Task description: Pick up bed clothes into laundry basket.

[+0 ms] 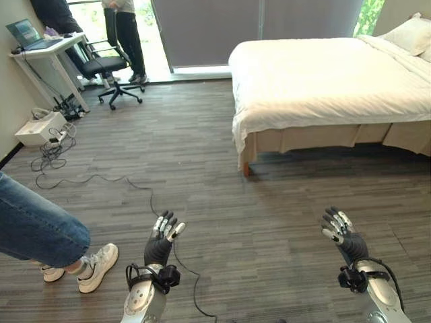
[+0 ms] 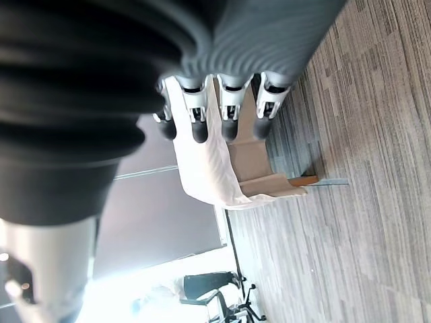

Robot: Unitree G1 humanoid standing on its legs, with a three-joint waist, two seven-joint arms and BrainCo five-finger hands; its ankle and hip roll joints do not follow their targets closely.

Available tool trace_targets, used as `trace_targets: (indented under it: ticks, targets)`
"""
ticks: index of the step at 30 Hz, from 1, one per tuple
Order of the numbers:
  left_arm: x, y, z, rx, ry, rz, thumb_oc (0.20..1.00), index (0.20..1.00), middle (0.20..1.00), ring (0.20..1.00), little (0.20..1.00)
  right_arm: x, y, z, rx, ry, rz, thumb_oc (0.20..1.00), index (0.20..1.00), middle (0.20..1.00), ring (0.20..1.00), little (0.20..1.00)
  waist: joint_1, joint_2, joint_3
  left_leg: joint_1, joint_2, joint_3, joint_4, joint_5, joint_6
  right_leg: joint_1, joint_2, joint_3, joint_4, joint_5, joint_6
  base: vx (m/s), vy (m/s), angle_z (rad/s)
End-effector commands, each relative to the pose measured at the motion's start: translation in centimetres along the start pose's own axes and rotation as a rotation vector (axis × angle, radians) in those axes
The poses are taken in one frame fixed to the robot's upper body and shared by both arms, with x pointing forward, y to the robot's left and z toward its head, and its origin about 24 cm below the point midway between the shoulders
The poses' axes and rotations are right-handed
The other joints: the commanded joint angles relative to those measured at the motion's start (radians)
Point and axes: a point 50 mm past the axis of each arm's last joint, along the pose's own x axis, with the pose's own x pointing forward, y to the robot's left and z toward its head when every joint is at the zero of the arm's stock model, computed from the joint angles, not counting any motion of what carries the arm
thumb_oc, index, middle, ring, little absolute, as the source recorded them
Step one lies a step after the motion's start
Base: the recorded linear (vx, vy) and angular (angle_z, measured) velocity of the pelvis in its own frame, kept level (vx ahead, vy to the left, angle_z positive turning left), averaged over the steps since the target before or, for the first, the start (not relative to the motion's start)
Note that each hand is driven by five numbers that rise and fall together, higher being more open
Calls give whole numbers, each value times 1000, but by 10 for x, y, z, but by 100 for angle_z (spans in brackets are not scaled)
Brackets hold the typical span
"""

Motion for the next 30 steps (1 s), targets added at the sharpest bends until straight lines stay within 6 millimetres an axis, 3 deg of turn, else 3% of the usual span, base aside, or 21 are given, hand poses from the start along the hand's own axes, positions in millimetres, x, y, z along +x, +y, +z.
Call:
trace_targets:
  ticks: [1,30]
  targets:
    - [15,-4,30,32,-144,-42,1000,1000,1000,1000,1000,11,11,27,8,-152,41,1000,1000,1000,1000,1000,16,-43,5,17,56,-131,5,-58,-38,32,-31,-28,40,-57,24,0,0,0]
    - [13,-3,28,36,-136,-43,1000,1000,1000,1000,1000,12,12,28,14,-155,52,1000,1000,1000,1000,1000,18,-44,5,17,52,-131,5,-57,-37,41,-32,-28,24,-48,22,0,0,0]
